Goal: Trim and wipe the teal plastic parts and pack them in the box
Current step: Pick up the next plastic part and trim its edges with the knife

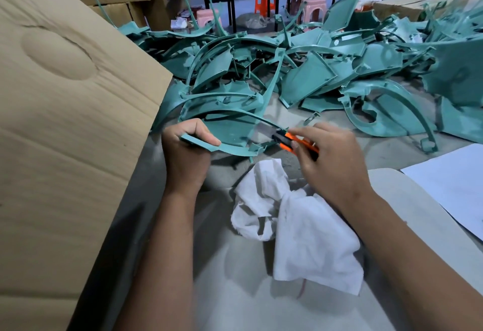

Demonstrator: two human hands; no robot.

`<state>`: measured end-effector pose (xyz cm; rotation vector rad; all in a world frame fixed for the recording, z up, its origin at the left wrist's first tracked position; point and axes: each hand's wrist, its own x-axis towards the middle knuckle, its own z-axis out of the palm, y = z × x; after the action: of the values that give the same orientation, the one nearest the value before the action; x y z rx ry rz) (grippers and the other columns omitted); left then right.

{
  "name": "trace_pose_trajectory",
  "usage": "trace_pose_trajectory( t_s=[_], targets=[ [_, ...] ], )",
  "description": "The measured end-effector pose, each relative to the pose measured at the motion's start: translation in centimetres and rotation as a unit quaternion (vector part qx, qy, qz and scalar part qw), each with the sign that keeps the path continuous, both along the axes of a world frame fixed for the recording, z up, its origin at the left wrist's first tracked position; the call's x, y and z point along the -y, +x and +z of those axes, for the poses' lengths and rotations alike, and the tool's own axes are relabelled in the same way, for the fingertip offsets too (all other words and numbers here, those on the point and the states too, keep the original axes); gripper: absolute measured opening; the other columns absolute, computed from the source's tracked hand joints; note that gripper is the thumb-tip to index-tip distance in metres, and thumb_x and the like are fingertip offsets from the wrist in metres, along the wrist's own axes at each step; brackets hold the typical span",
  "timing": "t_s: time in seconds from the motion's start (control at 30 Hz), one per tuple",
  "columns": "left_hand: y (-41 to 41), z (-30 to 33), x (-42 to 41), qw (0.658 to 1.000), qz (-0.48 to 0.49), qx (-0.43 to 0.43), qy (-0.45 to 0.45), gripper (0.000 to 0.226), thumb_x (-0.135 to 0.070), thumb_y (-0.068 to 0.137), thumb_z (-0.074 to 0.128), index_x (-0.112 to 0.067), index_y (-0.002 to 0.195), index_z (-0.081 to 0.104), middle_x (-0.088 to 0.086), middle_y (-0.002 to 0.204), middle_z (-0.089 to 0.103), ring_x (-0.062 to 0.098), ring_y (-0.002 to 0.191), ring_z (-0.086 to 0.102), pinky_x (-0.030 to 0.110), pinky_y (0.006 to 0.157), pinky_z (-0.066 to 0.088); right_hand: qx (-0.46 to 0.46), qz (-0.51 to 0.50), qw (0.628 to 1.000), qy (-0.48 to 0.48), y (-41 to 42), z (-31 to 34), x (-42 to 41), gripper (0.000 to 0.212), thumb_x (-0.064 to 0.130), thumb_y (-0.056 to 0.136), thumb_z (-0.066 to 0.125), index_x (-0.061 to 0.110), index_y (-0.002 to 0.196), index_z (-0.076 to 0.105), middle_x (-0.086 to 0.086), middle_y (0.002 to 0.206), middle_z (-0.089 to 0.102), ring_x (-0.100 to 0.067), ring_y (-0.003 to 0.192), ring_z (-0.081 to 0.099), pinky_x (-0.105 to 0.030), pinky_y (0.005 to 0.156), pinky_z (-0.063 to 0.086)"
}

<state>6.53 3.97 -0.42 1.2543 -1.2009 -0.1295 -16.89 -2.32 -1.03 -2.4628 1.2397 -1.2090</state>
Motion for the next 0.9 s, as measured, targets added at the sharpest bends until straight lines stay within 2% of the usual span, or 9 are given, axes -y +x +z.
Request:
trace_pose_trajectory(
  t_s=[0.07, 0.17, 0.3, 0.4, 0.53, 0.63, 0.73, 0.83, 0.9],
  targets=[
    [0.2, 0.0, 0.0, 1.0, -0.009, -0.014, 0.005, 0.033, 0.015, 0.062, 0.048, -0.014, 0.052, 0.059, 0.008, 0.056, 0.06, 0.01, 0.057, 0.054, 0.022, 0.058, 0.041, -0.062, -0.028, 0.997, 0.027, 0.4, -0.3, 0.1, 0.021, 0.025, 0.096, 0.069, 0.026, 0.115, 0.078, 0.002, 0.095, 0.071, -0.024, 0.086, 0.065, -0.034, 0.068, 0.049],
    [0.6, -0.2, 0.3, 0.999, -0.032, -0.039, 0.011, 0.049, 0.031, 0.064, 0.047, -0.015, 0.057, 0.062, 0.006, 0.059, 0.061, 0.007, 0.058, 0.056, 0.023, 0.065, 0.046, -0.102, -0.044, 0.993, 0.03, 0.5, -0.4, 0.0, 0.017, 0.029, 0.096, 0.068, 0.027, 0.111, 0.077, 0.004, 0.093, 0.069, -0.022, 0.086, 0.063, -0.032, 0.066, 0.045],
    [0.7, -0.2, 0.5, 0.996, -0.087, -0.024, 0.005, 0.045, 0.039, 0.069, 0.049, -0.004, 0.067, 0.065, 0.017, 0.07, 0.065, 0.032, 0.063, 0.056, 0.031, 0.078, 0.048, -0.111, -0.043, 0.992, 0.038, 1.0, -0.5, -0.3, 0.021, 0.034, 0.102, 0.059, 0.023, 0.111, 0.075, 0.003, 0.095, 0.064, -0.024, 0.091, 0.061, -0.036, 0.071, 0.05],
    [0.5, 0.0, 0.2, 0.994, -0.106, -0.005, 0.006, 0.042, 0.038, 0.067, 0.051, -0.001, 0.068, 0.065, 0.028, 0.071, 0.065, 0.043, 0.067, 0.054, 0.026, 0.079, 0.049, -0.13, -0.04, 0.989, 0.059, 1.2, -0.4, -0.4, 0.025, 0.037, 0.104, 0.055, 0.024, 0.11, 0.075, 0.003, 0.094, 0.061, -0.023, 0.091, 0.06, -0.035, 0.069, 0.047],
    [0.4, 0.1, 0.0, 0.994, -0.108, -0.018, 0.012, 0.044, 0.041, 0.063, 0.049, 0.001, 0.069, 0.066, 0.034, 0.07, 0.064, 0.037, 0.072, 0.057, 0.029, 0.075, 0.049, -0.122, -0.037, 0.991, 0.045, 1.0, -0.1, -0.8, 0.019, 0.033, 0.101, 0.059, 0.028, 0.105, 0.077, 0.007, 0.09, 0.06, -0.019, 0.086, 0.059, -0.032, 0.062, 0.038],
    [0.4, 0.1, 0.0, 0.993, -0.114, -0.011, 0.014, 0.045, 0.043, 0.064, 0.048, 0.002, 0.071, 0.066, 0.035, 0.07, 0.064, 0.037, 0.073, 0.057, 0.03, 0.076, 0.049, -0.134, -0.057, 0.988, 0.046, 1.5, -0.1, -1.1, 0.021, 0.034, 0.103, 0.056, 0.027, 0.105, 0.076, 0.007, 0.09, 0.058, -0.019, 0.089, 0.057, -0.031, 0.062, 0.032],
    [0.4, 0.0, 0.0, 0.994, -0.11, -0.015, 0.019, 0.047, 0.044, 0.063, 0.05, 0.001, 0.069, 0.066, 0.032, 0.07, 0.065, 0.034, 0.07, 0.057, 0.029, 0.075, 0.049, -0.145, -0.057, 0.987, 0.043, 1.7, -0.1, -1.1, 0.021, 0.033, 0.104, 0.055, 0.027, 0.102, 0.075, 0.007, 0.089, 0.056, -0.019, 0.088, 0.056, -0.031, 0.059, 0.029],
    [0.6, -0.2, -0.1, 0.994, -0.103, -0.009, 0.026, 0.045, 0.042, 0.065, 0.053, -0.001, 0.067, 0.066, 0.028, 0.072, 0.066, 0.035, 0.071, 0.059, 0.029, 0.074, 0.049, -0.132, -0.026, 0.99, 0.043, 1.4, 0.1, -1.2, 0.016, 0.032, 0.099, 0.061, 0.028, 0.096, 0.077, 0.009, 0.082, 0.054, -0.018, 0.08, 0.053, -0.024, 0.052, 0.022],
    [0.7, -0.2, -0.1, 0.994, -0.107, -0.009, 0.028, 0.042, 0.04, 0.066, 0.053, 0.0, 0.068, 0.066, 0.027, 0.074, 0.066, 0.034, 0.07, 0.058, 0.029, 0.074, 0.049, -0.108, -0.001, 0.993, 0.054, 1.0, 0.1, -1.0, 0.012, 0.031, 0.095, 0.066, 0.03, 0.097, 0.078, 0.01, 0.079, 0.053, -0.016, 0.077, 0.053, -0.025, 0.053, 0.028]
  ],
)
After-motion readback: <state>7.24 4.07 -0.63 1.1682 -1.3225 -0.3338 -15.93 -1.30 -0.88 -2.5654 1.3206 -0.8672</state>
